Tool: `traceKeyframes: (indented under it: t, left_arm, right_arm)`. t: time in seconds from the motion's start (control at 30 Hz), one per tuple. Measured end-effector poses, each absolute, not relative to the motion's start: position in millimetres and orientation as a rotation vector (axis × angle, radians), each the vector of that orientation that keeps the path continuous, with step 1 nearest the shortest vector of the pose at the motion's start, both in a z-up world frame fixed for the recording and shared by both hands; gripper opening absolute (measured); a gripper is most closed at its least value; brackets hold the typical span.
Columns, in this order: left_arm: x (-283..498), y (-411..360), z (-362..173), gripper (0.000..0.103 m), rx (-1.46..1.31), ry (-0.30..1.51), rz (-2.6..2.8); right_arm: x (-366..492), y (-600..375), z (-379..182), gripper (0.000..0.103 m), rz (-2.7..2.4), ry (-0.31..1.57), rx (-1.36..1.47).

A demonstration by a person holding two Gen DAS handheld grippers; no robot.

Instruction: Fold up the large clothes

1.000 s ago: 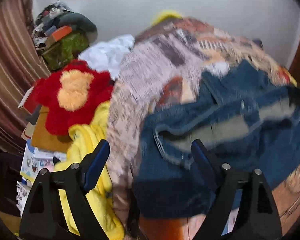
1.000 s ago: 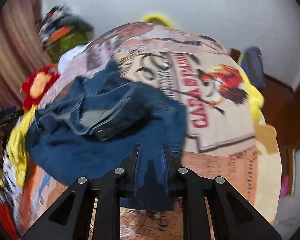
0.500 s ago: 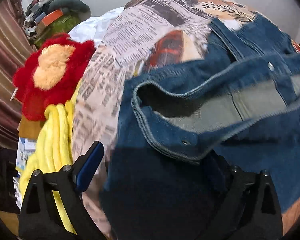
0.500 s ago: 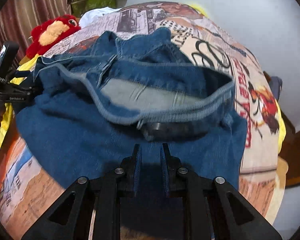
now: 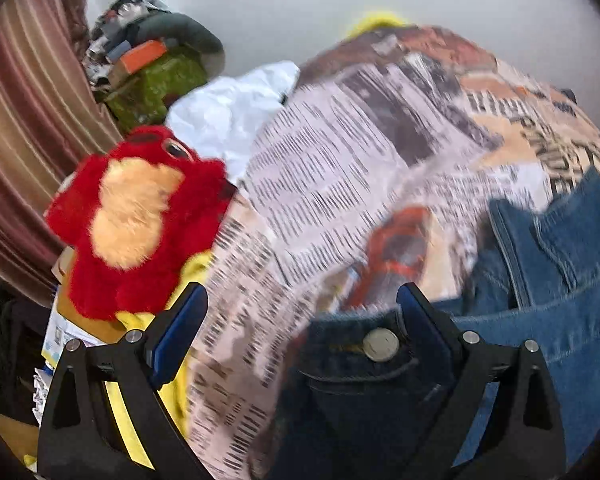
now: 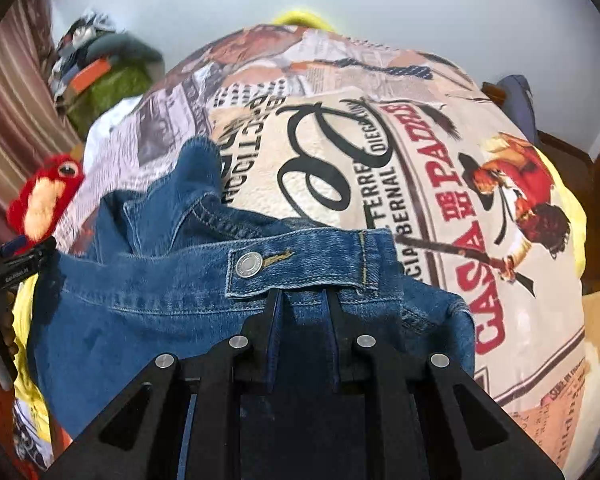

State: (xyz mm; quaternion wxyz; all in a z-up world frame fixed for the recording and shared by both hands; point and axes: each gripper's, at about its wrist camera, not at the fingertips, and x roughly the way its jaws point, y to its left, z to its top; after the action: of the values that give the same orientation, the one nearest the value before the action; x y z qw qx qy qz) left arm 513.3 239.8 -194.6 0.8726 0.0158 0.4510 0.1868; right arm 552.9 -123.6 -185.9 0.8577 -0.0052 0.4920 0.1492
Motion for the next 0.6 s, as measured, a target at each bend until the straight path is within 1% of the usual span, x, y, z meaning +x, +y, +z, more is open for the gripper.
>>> traceKeyframes:
  t: [0.1,0.17,0.33,0.43,0.6]
  left_arm:
    - [505,253,-175,0.097,0.011,0.896,0.427]
    - [496,260,-162,0.097,-0.029,0.877,0.405]
    - [463,263,-144,0.097,-0.050,0.873,0.322]
    - [443,255,-154,0.097,-0.025,0.918,0.275]
    - [416,238,-195,0.097,0.025,1.036,0.216]
  right_arm:
    - [539,-118,-174,0.015,0.272,0.953,-0.123]
    - [532,-117,-167,0.015,0.264,0.930,-0.173]
    - [508,-111,-146,0.015,0.355,0.930,-0.168]
    - [489,-100,-141,0.015,0.406,0.942,-0.180]
    - [466,-77,-153,0.015,0.481,1.002,-0.217]
